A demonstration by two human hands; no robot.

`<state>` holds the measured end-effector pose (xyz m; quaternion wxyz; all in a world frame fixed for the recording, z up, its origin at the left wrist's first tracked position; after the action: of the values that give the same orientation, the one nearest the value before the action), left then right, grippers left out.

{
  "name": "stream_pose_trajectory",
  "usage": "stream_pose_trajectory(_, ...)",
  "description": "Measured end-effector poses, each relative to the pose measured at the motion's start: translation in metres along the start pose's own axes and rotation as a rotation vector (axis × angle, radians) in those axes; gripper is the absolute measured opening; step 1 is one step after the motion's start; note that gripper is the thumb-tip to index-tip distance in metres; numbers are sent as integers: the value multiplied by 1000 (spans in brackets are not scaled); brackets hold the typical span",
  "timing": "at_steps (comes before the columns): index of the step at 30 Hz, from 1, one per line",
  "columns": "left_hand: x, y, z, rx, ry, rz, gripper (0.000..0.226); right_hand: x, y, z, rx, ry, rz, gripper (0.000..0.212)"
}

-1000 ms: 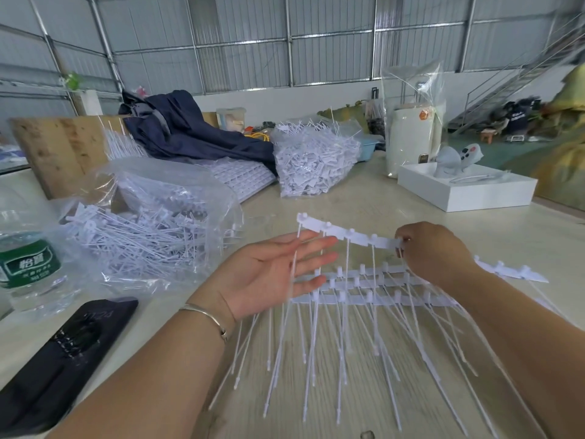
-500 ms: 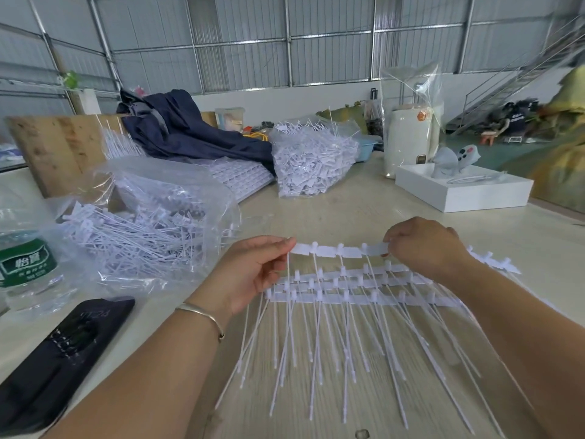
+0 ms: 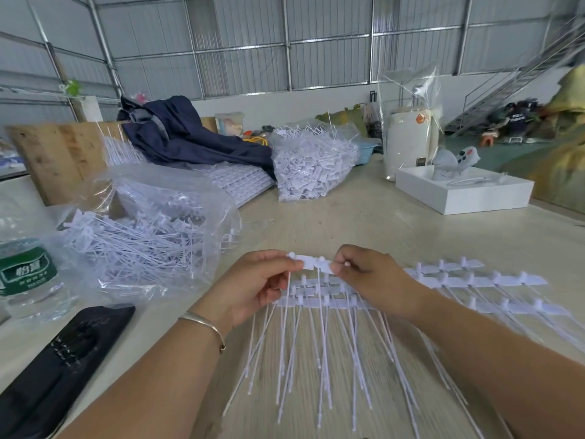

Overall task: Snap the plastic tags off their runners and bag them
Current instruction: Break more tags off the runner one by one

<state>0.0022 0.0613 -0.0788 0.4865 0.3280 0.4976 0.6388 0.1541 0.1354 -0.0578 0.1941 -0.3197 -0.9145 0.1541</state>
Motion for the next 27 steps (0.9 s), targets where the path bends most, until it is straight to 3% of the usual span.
stream_pose_trajectory(5, -3, -2, 4, -111, -74, -50, 4, 3, 1, -8, 178, 67, -62, 24)
stream_pose_trajectory(14, -6, -4, 16, -216, -259, -70, 10, -2, -17, -17, 215, 36, -160, 25)
stream_pose_trajectory(18, -6, -6, 25, -272, -316, -96, 35, -5, -23, -23, 300, 21, -192, 23)
stream_pose_trajectory(27, -11, -18, 43, -264, -395, -193, 45, -9, -37, -17, 375, -23, -248, 18)
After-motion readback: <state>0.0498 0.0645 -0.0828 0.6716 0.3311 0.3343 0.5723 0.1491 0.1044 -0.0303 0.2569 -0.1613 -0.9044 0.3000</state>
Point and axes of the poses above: each hand's wrist, its own x-axis towards the middle knuckle, its own z-axis out of the palm, y = z × x, the point moved 8 cm from there along x, towards the middle knuckle, and after that the axes turned 13 degrees about -x, right-handed, at the moved point
